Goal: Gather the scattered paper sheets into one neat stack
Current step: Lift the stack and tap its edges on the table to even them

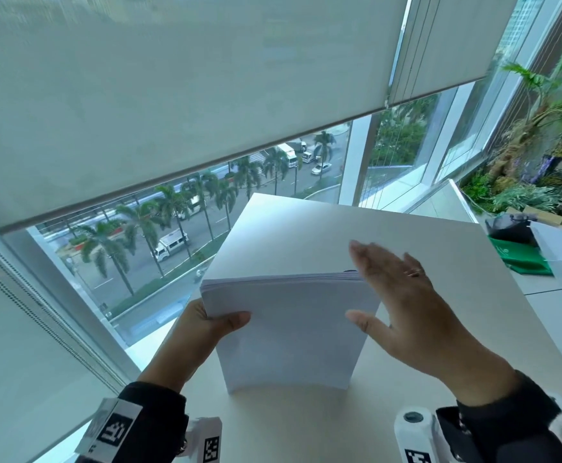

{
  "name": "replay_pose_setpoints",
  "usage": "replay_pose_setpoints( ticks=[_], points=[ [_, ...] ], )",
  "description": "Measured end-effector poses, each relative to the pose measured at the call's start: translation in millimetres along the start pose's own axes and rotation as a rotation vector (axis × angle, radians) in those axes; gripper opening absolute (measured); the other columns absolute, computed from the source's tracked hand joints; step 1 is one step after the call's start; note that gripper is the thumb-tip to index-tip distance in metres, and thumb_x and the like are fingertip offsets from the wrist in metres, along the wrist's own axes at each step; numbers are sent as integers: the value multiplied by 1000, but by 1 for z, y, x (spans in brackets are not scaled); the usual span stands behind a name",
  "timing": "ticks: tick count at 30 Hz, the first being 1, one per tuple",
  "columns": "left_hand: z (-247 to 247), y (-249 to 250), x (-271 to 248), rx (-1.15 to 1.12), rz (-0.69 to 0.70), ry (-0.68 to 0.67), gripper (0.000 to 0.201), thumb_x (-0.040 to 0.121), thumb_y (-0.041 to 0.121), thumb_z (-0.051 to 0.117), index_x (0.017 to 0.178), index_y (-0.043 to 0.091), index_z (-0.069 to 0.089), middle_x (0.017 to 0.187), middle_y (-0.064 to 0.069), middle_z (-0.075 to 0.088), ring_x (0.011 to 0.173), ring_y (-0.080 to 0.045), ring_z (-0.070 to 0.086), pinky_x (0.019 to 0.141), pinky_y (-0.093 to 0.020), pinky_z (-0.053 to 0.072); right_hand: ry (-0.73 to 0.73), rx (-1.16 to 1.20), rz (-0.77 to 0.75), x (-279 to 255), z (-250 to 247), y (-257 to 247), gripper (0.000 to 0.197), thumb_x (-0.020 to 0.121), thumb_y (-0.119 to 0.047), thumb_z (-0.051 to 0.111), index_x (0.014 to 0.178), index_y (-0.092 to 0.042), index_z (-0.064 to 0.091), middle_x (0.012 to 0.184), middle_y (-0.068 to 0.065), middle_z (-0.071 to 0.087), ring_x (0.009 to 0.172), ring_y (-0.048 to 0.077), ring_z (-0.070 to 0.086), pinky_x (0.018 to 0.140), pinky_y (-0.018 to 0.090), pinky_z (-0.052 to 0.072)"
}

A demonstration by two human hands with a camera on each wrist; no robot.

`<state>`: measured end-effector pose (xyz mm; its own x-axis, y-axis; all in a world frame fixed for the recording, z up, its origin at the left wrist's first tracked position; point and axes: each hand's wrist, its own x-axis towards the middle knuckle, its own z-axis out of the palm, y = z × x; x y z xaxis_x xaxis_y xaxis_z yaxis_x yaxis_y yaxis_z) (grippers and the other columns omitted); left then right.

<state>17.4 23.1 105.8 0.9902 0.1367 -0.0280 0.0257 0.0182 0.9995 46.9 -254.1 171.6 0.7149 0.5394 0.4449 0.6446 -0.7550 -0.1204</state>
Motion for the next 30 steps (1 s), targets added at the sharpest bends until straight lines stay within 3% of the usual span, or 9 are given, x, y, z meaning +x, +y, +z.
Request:
replay_pose_setpoints(
  ticks=[3,6,9,11,14,18,23,27,30],
  points=[
    [2,-1,-1,-19,15,-12,33,43,36,76,75,32,78,80,8,77,75,-5,71,76,-29,54,-52,-40,8,-2,5,-1,69,78,-51,43,139,-21,34,140,-6,50,130,13,43,103,43,36],
    [2,-3,-2,-30,13,10,33,41,36,77,74,31,79,79,8,77,74,-5,71,76,-28,54,-33,-20,77,4,-3,-3,75,81,-50,41,147,-20,19,150,-9,29,139,12,25,112,40,22],
    [3,-5,-1,-47,13,28,34,40,35,78,74,29,79,78,6,77,74,-7,71,71,-24,56,-213,11,83,6,1,-6,82,80,-56,37,151,-22,13,150,-18,5,146,12,18,114,38,8],
    [4,-5,-1,-68,26,30,30,41,31,78,71,29,79,76,8,77,71,-4,71,66,-17,56,-234,3,105,3,4,-4,82,78,-54,38,150,-20,18,150,-15,11,144,14,23,113,42,13],
    [5,-4,-3,-71,40,27,26,46,23,79,72,28,79,76,7,77,71,-4,71,63,-15,55,-28,-25,186,3,-1,-3,78,78,-47,40,147,-18,19,152,-2,30,139,14,25,107,45,23],
    [4,-4,-4,-87,48,27,23,52,18,78,73,28,79,77,7,77,72,-4,71,63,-15,54,-233,-4,177,0,-2,-4,83,86,-44,49,151,-21,2,147,-18,-5,147,11,15,114,37,6],
    [5,-3,-5,-86,47,17,23,51,21,78,73,28,79,77,7,77,71,-5,71,62,-14,54,-13,33,266,-3,-3,2,85,78,-42,49,149,-16,10,152,-7,16,142,17,19,108,41,22],
    [5,-4,-5,-108,36,20,32,41,34,76,72,27,79,74,6,77,68,-5,71,60,-16,55,-287,63,221,-2,-3,-3,83,88,-39,53,151,-22,1,144,-22,-10,147,6,9,116,29,6],
    [6,-5,-4,-115,38,20,33,41,33,77,73,28,79,77,6,77,70,-6,71,61,-15,54,-57,70,222,0,-2,-5,80,82,-40,51,150,-13,18,152,-7,17,144,14,21,112,42,24]
  ],
)
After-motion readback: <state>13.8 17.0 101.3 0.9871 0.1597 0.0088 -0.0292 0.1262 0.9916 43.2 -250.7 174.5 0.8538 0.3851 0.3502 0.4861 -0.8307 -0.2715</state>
